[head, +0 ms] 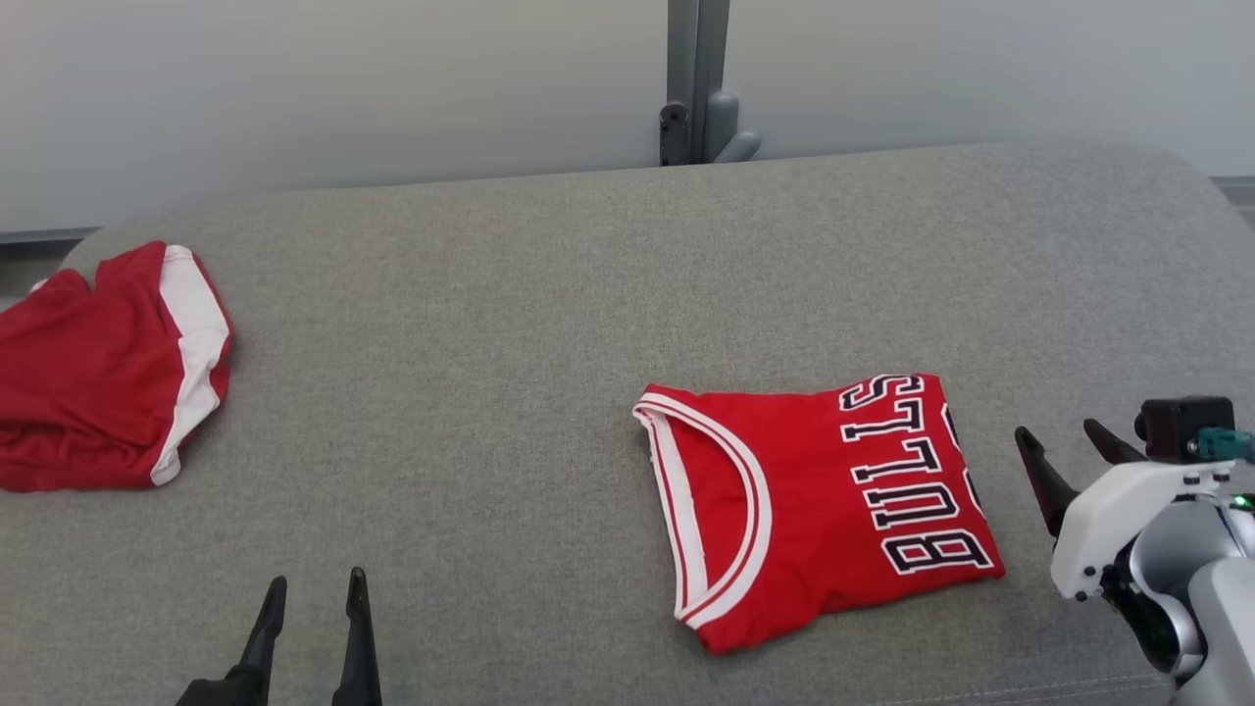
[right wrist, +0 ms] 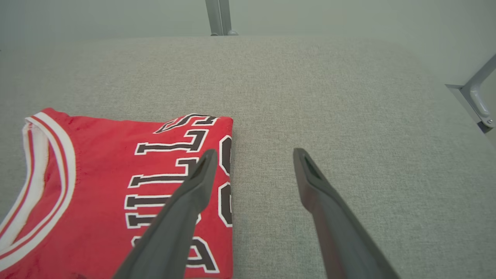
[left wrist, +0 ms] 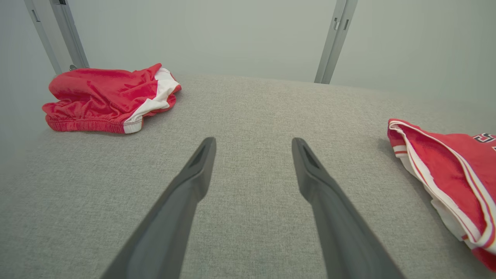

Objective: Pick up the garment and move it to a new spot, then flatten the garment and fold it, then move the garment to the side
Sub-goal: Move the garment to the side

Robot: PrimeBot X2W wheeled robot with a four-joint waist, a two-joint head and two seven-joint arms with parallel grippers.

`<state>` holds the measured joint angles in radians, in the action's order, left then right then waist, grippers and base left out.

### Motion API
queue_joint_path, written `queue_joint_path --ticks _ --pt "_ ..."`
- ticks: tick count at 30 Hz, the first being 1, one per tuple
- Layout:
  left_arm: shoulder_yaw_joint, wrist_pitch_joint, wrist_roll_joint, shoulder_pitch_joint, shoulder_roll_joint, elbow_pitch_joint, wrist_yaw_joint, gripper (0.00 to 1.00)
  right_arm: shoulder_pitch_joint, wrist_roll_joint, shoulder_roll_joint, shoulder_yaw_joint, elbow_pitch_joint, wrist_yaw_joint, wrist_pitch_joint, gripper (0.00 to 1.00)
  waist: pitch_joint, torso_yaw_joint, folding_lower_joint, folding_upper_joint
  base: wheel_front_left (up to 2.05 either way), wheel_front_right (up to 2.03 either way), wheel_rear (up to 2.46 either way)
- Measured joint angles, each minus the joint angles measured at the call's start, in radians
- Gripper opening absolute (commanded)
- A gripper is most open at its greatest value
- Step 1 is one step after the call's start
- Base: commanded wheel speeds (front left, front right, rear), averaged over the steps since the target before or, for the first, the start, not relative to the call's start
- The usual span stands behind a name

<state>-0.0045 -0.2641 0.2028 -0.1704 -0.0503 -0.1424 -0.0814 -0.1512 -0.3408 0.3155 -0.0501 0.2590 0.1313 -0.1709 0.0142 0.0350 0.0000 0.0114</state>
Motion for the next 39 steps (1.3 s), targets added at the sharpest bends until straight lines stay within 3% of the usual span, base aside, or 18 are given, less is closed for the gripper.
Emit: queue_joint_path --ticks 3,7,22,23,24,31,39 --pt "-0.015 0.000 0.002 0.016 0.000 0.000 0.003 1.00 -0.062 -0.046 0.044 -0.044 0.056 0.000 -0.112 1.00 0.027 0.007 0.0000 0.0000 0.00 0.00 0.00" --pt "-0.016 0.000 0.000 0.023 0.000 -0.012 0.011 1.00 -0.115 -0.144 0.059 -0.147 0.133 0.000 -0.162 1.00 0.060 0.018 0.0000 0.0000 0.00 0.00 0.00" --pt "-0.042 0.000 -0.007 0.072 0.000 -0.013 0.010 1.00 -0.280 -0.312 0.106 -0.345 0.354 0.000 -0.109 0.98 0.148 0.043 0.0000 0.0000 0.00 0.00 0.00" --pt "-0.045 0.000 -0.012 0.078 0.000 -0.014 0.010 1.00 -0.293 -0.327 0.107 -0.360 0.367 0.000 -0.109 0.35 0.153 0.043 0.0000 0.0000 0.00 0.00 0.00" --pt "-0.044 0.000 -0.012 0.085 0.000 -0.013 0.010 1.00 -0.314 -0.372 0.105 -0.379 0.384 0.000 -0.098 0.00 0.160 0.042 0.0000 0.0000 0.00 0.00 0.00" --pt "-0.015 0.000 -0.033 0.086 0.000 -0.004 0.003 1.00 -0.396 -0.447 0.145 -0.472 0.387 0.000 -0.032 0.00 0.177 0.012 0.0000 0.0000 0.00 0.00 0.00" --pt "0.000 0.000 -0.055 0.121 0.000 0.035 -0.003 1.00 -0.580 -0.417 0.254 -0.500 0.480 0.000 0.029 0.00 0.228 -0.052 0.0000 0.0000 0.00 0.00 0.00"
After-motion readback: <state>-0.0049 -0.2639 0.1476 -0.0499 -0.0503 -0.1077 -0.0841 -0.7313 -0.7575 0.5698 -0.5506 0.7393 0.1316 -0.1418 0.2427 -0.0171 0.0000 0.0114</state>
